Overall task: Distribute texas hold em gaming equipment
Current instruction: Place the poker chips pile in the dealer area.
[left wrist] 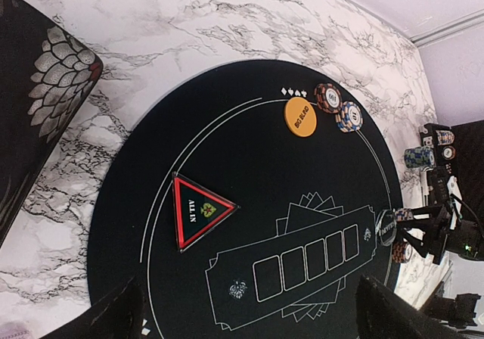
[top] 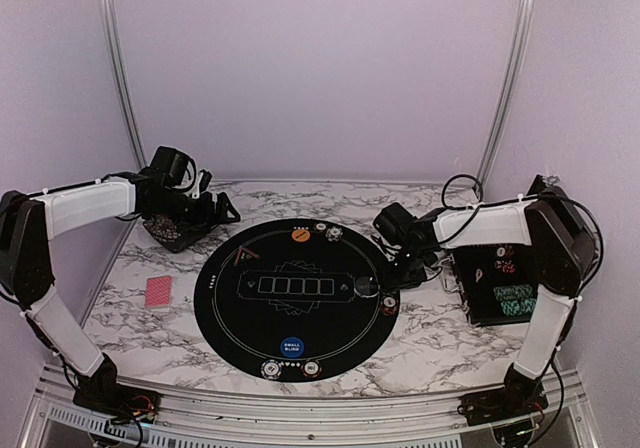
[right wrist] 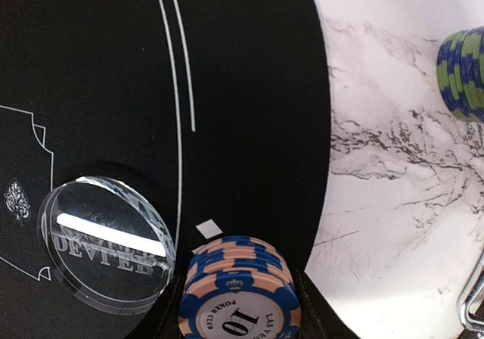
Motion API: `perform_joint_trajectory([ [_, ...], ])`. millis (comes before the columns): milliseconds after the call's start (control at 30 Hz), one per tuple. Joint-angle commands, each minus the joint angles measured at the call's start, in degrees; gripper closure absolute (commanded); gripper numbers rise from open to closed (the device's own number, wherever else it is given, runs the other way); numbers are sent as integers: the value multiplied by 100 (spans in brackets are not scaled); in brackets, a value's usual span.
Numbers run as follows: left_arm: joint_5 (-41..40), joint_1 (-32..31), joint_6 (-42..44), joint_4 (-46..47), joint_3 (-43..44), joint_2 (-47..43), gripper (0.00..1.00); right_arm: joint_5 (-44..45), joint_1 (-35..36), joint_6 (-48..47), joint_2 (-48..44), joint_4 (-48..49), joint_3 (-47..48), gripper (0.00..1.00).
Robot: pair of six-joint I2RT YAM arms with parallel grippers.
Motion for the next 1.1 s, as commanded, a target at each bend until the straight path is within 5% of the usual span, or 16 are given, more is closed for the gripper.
perform_joint_trajectory([
  [0,82,-9,34,37,-35,55,1,-65,129,-82,239,14,258,70],
  [1067,87,-9,27,46,-35,84,1,-93,171,70,-8,16,-50,66],
])
